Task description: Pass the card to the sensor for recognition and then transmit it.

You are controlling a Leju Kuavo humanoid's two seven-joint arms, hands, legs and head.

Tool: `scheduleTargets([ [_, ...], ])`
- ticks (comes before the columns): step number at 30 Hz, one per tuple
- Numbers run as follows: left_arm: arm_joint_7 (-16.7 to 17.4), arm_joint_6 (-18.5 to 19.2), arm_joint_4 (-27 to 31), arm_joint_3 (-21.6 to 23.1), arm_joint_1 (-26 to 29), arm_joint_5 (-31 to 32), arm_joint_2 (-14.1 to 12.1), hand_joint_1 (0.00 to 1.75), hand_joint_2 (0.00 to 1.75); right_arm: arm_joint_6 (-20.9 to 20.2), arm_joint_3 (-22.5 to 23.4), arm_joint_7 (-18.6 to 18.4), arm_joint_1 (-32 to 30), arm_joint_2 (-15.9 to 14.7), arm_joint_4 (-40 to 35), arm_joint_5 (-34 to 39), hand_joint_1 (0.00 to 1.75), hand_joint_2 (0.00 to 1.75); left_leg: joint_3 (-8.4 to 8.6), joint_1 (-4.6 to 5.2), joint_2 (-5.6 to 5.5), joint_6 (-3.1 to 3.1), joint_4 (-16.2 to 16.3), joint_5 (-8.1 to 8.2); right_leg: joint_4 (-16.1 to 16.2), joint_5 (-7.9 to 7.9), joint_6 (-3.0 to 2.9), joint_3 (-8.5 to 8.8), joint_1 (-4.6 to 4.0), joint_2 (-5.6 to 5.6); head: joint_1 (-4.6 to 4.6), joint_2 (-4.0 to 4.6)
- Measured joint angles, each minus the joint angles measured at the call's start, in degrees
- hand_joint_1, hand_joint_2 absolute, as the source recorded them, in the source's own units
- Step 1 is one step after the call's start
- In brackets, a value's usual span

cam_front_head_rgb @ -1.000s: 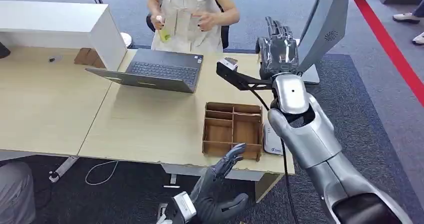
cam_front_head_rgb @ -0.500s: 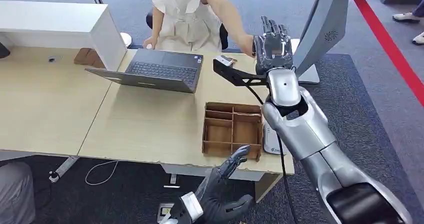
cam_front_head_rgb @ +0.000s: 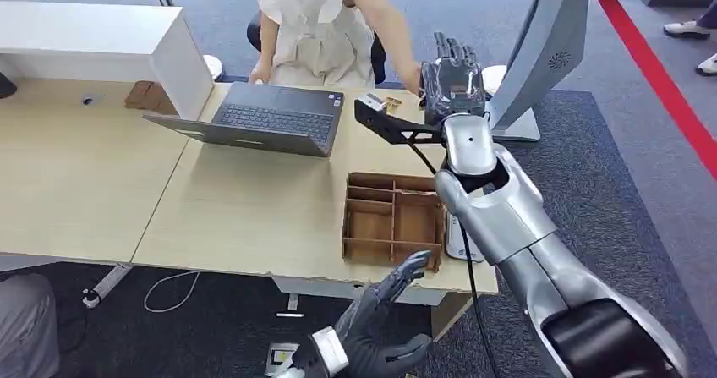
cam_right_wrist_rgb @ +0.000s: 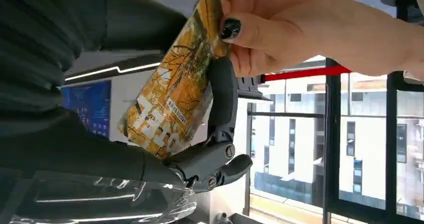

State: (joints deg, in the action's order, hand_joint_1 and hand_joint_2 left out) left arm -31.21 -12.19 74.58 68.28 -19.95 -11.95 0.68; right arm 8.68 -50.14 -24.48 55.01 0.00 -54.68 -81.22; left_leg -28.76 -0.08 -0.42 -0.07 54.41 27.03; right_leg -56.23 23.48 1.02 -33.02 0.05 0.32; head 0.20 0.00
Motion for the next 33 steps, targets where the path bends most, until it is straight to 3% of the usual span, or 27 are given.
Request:
scheduleTargets([
  [8, 0.0, 1.97, -0.98, -0.79, 0.24, 1.05, 0.44, 0.0, 1.75, 0.15, 0.0, -1.62, -0.01, -0.87, 1.51, -0.09, 0.0, 1.75, 0.02, 0.01, 0.0, 0.0, 0.0, 0.0, 0.01, 0.0, 0.0, 0.0, 0.0, 0.0, 0.0, 0.0],
  [11, 0.0, 2.16, -1.38, -1.01, 0.3, 1.42, 0.55, 0.0, 1.75, 1.92, 0.33, -2.75, -0.17, -1.49, 1.36, 1.26, 0.0, 1.75, 0.03, 0.02, 0.0, 0.0, 0.01, 0.0, 0.01, 0.0, 0.0, 0.0, 0.0, 0.0, 0.0, -0.02],
  [15, 0.13, 1.33, -1.42, -1.42, 0.59, 1.84, 0.55, 0.0, 1.75, 10.73, 2.34, -3.63, -2.11, -2.43, -0.96, 6.75, 0.0, 1.75, 0.03, 0.02, 0.0, 0.0, 0.01, 0.0, 0.0, 0.0, 0.0, 0.0, 0.0, 0.0, 0.0, -0.02],
  [21, 0.46, 0.72, -1.42, -2.08, 0.95, 2.14, 0.55, 0.0, 1.75, 14.43, 4.48, -3.34, -4.32, -3.48, -4.73, 9.82, 0.0, 1.75, 0.05, 0.02, 0.01, 0.0, 0.01, 0.0, 0.01, 0.0, 0.0, 0.0, 0.0, 0.01, 0.0, 0.0],
  [24, 1.27, -0.48, -1.33, -2.51, 1.27, 2.75, 0.48, 0.0, 1.75, 21.52, 6.08, -1.77, -7.27, -4.2, -8.75, 13.47, 0.0, 1.75, 0.05, 0.01, 0.0, 0.0, 0.01, 0.0, 0.01, 0.0, 0.0, 0.01, -0.01, 0.0, 0.0, 0.0],
  [28, 2.95, -0.96, -0.44, -3.23, 2.26, 3.8, -0.35, 0.0, 1.75, 27.32, 8.33, -0.42, -14.1, -6.49, -16.5, 15.93, 0.0, 1.75, 0.07, 0.01, -0.01, 0.01, 0.01, 0.03, 0.03, 0.03, -0.03, 0.01, -0.02, 0.0, 0.0, 0.0],
  [33, 4.46, -1.46, 1.68, -4.41, 4.12, 5.03, -2.05, 0.0, 1.75, 30.84, 10.38, 3.06, -26.15, -9.88, -25.52, 16.35, 0.0, 1.75, 0.04, 0.0, -0.02, 0.02, 0.0, 0.15, 0.03, 0.08, -0.02, 0.01, -0.02, 0.0, 0.0, 0.0],
])
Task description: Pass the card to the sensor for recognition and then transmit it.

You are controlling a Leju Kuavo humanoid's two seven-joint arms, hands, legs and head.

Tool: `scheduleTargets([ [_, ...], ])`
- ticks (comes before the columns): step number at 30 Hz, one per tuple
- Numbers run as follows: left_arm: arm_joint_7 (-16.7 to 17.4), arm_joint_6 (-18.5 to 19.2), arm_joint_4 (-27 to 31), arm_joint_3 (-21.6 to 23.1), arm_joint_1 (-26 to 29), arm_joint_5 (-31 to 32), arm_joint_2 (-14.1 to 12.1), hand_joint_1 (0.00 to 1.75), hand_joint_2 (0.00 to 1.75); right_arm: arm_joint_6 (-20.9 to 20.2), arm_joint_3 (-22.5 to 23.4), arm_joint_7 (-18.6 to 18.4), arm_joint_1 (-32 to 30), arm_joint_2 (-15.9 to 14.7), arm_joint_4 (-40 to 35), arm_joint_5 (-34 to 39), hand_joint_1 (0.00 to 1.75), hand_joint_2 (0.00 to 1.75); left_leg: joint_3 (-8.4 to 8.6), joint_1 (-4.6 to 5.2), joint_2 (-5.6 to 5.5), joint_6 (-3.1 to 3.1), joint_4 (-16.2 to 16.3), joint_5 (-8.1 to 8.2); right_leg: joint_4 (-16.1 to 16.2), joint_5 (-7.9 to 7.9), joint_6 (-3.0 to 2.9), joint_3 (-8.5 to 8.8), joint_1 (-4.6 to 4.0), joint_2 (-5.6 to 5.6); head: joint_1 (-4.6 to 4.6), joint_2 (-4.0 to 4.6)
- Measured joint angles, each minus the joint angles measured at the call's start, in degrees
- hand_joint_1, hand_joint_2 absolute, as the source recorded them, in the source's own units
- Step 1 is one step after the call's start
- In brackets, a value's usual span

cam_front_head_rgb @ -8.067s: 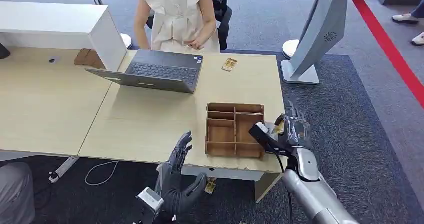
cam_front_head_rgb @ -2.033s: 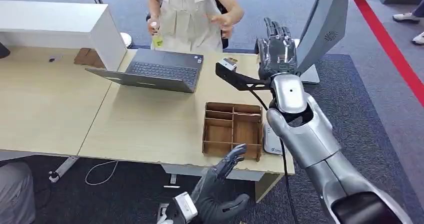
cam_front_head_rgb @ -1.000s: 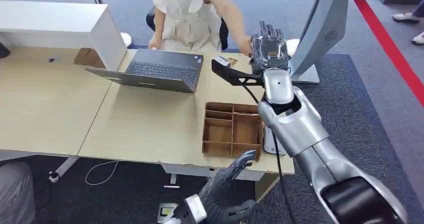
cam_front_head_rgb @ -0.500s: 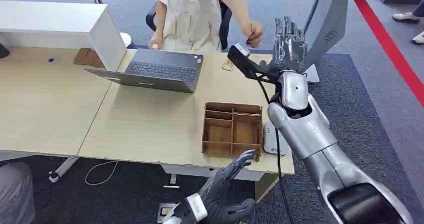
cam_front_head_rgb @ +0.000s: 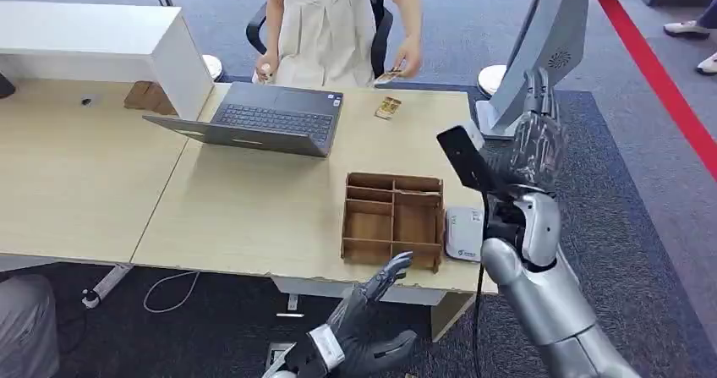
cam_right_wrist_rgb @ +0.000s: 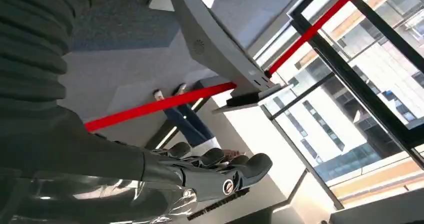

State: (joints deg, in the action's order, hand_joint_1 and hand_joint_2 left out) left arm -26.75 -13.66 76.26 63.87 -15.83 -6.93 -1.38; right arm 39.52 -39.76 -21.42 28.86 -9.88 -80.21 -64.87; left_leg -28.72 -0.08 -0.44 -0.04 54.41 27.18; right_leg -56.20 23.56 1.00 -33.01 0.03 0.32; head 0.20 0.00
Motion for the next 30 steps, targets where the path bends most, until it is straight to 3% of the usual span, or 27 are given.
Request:
scheduleTargets([
  [4, 0.7, -1.82, 2.08, -1.18, 1.7, 0.85, -1.38, 0.0, 1.75, 0.33, 0.7, 4.81, -7.15, -1.93, -4.31, 6.05, 0.0, 1.75, -0.01, 0.0, 0.0, -0.01, -0.01, 0.02, 0.0, 0.05, -0.03, 0.0, 0.0, 0.0, 0.0, 0.0],
  [6, 0.92, -2.54, 3.0, -1.71, 2.41, 1.07, -1.95, 0.0, 1.75, 0.35, 0.68, 6.23, -9.27, -2.58, -5.12, 5.57, 0.0, 1.75, -0.02, 0.0, 0.0, -0.01, -0.02, 0.02, -0.01, 0.05, -0.03, 0.0, 0.0, 0.0, 0.0, 0.0],
  [12, 0.81, -3.48, 4.99, -3.19, 3.92, 1.95, -2.65, 0.0, 1.75, -0.76, 0.24, 4.42, -12.41, -3.26, -4.86, -3.65, 0.0, 1.75, -0.01, 0.0, 0.01, 0.0, -0.02, 0.01, -0.03, 0.05, -0.03, 0.0, -0.01, 0.0, 0.0, 0.0],
  [19, -0.96, -3.85, 5.71, -4.18, 4.6, 2.82, -2.62, 0.0, 1.75, -5.27, -0.22, 2.06, -13.07, -3.41, -2.96, -8.85, 0.0, 1.75, -0.05, -0.01, 0.01, 0.0, -0.02, 0.01, -0.02, 0.05, -0.03, 0.01, 0.01, 0.0, 0.0, 0.0],
  [30, -2.32, -5.84, 5.66, -3.87, 4.31, 0.31, -2.58, 0.0, 1.75, -10.23, -2.47, 4.2, -8.18, -1.14, 4.56, -10.16, 0.0, 1.75, -0.04, -0.01, 0.02, 0.0, -0.02, 0.0, -0.05, 0.05, -0.03, 0.0, 0.0, 0.0, 0.0, -0.02],
])
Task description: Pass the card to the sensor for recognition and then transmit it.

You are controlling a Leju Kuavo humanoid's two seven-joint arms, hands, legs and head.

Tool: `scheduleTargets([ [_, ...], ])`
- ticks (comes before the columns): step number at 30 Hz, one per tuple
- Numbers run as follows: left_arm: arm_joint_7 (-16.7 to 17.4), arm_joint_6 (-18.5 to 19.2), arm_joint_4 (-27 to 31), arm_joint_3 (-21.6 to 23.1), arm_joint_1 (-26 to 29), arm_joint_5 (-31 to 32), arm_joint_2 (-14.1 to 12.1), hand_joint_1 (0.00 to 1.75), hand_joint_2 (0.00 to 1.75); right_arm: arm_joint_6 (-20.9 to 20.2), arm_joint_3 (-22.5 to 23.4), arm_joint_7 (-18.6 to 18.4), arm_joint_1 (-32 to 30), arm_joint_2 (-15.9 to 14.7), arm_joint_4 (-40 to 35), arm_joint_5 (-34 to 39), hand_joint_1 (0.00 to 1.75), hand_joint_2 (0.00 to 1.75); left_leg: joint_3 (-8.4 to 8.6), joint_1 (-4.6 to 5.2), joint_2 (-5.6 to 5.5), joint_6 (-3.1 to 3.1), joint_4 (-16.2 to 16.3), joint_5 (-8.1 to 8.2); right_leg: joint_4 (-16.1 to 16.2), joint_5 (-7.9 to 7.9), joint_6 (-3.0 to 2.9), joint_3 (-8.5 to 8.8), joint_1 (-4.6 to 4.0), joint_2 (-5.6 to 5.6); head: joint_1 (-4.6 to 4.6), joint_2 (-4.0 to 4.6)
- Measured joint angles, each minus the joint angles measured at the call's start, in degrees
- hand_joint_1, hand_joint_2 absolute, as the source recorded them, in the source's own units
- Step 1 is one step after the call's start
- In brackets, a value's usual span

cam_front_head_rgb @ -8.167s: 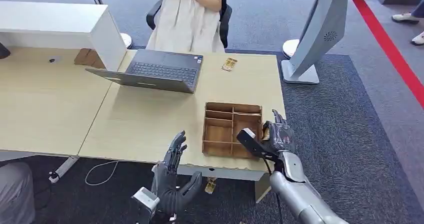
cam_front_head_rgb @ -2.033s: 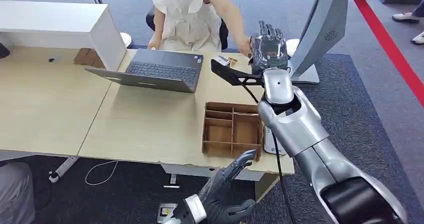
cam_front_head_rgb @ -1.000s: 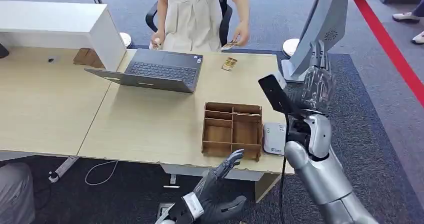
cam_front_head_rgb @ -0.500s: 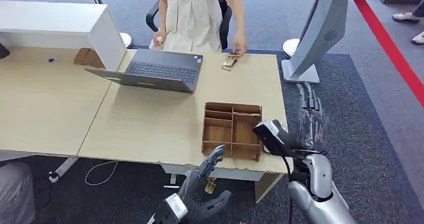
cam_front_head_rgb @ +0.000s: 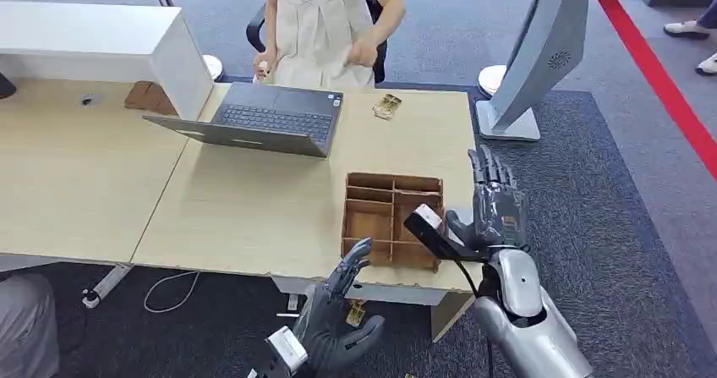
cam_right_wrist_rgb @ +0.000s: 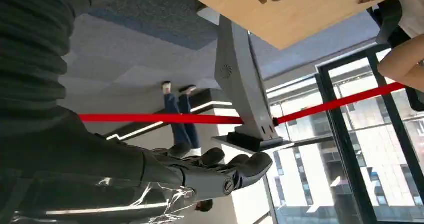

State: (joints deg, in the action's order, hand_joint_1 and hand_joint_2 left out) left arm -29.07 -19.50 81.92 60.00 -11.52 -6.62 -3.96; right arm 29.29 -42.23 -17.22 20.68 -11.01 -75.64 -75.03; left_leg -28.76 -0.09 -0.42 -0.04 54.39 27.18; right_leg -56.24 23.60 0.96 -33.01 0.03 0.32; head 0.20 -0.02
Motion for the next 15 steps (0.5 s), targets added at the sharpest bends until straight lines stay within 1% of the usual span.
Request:
scheduleTargets([
  [5, -0.02, -0.92, 0.0, 0.52, -0.42, -0.92, -0.02, 0.0, 1.75, -0.68, -1.22, 0.5, 2.31, 1.11, 3.37, 0.9, 0.0, 1.75, 0.0, -0.01, 0.0, 0.0, 0.0, 0.0, 0.0, 0.0, 0.0, 0.0, 0.0, 0.0, 0.0, 0.02],
  [11, -0.53, -2.1, -0.04, 1.42, -0.96, -2.43, -0.2, 0.0, 1.75, -1.16, -3.06, 2.12, 5.04, 2.47, 7.41, 2.49, 0.0, 1.75, -0.01, -0.04, 0.0, 0.0, 0.0, 0.0, 0.0, 0.0, 0.0, 0.0, 0.0, 0.0, 0.0, 0.02],
  [15, -1.03, -2.1, -0.07, 1.79, -1.15, -2.8, -0.24, 0.0, 1.75, -1.46, -4.19, 2.47, 6.42, 3.37, 9.63, 2.97, 0.0, 1.75, 0.0, -0.04, 0.0, 0.0, 0.0, 0.0, 0.0, 0.0, 0.0, 0.0, 0.0, 0.0, 0.0, 0.02],
])
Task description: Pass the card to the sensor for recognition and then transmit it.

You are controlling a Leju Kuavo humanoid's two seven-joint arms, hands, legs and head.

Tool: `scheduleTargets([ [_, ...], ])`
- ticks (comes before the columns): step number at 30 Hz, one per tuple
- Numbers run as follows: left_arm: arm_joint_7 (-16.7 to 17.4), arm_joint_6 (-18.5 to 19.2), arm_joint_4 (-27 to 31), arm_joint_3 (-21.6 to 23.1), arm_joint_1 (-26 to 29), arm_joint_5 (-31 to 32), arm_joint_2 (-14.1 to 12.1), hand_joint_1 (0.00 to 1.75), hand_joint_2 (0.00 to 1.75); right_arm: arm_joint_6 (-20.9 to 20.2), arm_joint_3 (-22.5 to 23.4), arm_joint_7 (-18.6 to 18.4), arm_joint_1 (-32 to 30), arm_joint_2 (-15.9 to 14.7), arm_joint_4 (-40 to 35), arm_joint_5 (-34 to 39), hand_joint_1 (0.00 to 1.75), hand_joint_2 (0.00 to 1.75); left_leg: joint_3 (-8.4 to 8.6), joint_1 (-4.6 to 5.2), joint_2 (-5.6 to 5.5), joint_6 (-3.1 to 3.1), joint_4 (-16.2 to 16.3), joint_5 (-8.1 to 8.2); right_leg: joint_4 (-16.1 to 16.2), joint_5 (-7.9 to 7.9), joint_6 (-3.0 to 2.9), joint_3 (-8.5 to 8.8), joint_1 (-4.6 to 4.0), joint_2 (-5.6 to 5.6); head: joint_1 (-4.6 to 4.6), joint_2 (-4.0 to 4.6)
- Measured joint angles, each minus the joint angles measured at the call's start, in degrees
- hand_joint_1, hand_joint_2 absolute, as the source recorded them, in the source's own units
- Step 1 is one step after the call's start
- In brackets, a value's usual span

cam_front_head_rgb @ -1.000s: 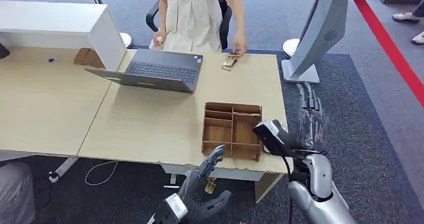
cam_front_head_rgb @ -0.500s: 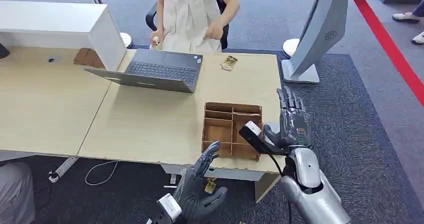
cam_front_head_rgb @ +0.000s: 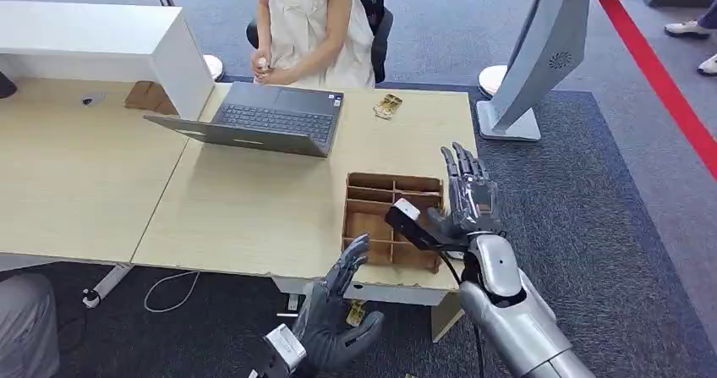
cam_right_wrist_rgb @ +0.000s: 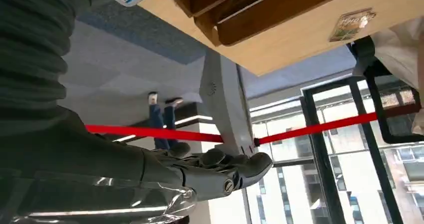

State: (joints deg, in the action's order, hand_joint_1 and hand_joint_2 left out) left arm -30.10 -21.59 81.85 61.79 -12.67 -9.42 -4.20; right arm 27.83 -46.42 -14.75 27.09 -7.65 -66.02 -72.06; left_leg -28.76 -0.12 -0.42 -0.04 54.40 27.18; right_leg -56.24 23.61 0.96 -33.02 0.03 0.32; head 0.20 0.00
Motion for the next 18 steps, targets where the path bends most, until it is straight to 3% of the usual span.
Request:
scheduleTargets([
  [18, -0.68, 0.33, -0.09, 0.37, -0.17, 0.04, -0.11, 0.0, 1.75, -0.46, -3.54, -0.5, 2.75, 2.34, 6.08, 1.9, 0.0, 1.75, -0.01, 0.0, 0.0, 0.0, 0.0, 0.0, 0.0, 0.0, 0.0, 0.0, 0.0, 0.0, 0.0, 0.0],
])
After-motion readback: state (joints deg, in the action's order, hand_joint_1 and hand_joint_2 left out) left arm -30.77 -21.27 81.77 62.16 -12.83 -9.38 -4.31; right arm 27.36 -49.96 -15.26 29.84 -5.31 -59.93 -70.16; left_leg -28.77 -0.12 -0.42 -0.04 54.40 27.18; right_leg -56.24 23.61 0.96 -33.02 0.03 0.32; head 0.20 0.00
